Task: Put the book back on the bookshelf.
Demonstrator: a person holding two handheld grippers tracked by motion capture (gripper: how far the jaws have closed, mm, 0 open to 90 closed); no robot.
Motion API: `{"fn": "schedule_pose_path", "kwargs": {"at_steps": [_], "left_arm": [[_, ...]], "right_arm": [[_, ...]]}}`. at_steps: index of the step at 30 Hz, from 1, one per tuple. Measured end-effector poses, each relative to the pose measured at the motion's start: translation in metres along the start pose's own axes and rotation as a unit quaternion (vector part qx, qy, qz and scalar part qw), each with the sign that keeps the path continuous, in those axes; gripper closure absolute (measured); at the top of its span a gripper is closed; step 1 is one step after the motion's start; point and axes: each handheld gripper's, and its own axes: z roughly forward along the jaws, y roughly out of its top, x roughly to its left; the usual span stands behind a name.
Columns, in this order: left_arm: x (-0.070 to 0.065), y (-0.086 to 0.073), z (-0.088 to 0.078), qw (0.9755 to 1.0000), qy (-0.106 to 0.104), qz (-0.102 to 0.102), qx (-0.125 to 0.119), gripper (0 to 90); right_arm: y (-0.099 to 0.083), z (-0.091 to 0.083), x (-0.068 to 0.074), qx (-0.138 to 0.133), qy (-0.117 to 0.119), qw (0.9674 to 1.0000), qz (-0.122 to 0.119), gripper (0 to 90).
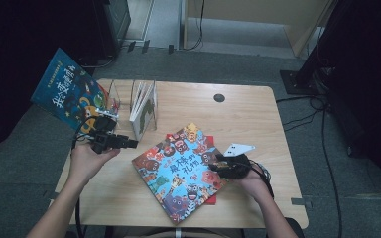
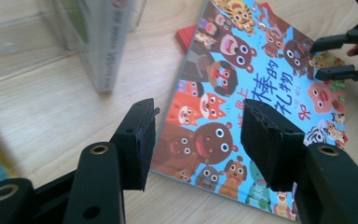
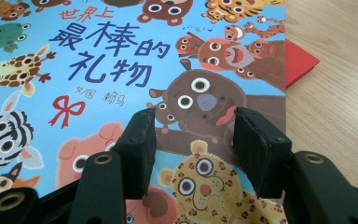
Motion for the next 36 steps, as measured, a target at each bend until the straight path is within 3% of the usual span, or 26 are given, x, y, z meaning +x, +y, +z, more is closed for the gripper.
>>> {"fn": "schedule_pose_path", "kwargs": {"at_steps": [7, 13, 21, 26, 29, 36], "left_arm": [[-0.008, -0.011, 0.019, 0.9998, 0.008, 0.015, 0.009, 45.5], [-0.015, -0.019, 0.033, 0.9996, 0.003, 0.027, -0.005, 44.9], [-0.021, -0.030, 0.060, 0.9994, -0.010, 0.031, 0.008, 44.4], [-0.025, -0.032, 0.072, 0.9987, -0.008, 0.048, 0.017, 44.0], [-0.025, -0.035, 0.078, 0.9989, -0.018, 0.040, 0.018, 44.2], [-0.023, -0.037, 0.082, 0.9988, -0.010, 0.044, 0.019, 45.9]], "right_arm": [[0.000, 0.000, 0.000, 0.000, -0.001, 1.0000, 0.001, 49.2], [0.000, 0.000, 0.000, 0.000, -0.001, 1.0000, 0.001, 49.2], [0.000, 0.000, 0.001, -0.001, -0.001, 1.0000, 0.005, 49.3], [-0.001, 0.000, 0.001, -0.005, -0.002, 1.0000, 0.003, 49.4], [-0.001, 0.000, 0.001, -0.006, -0.003, 1.0000, 0.003, 49.4], [-0.003, -0.001, 0.002, -0.007, -0.003, 1.0000, 0.006, 49.5]]}}
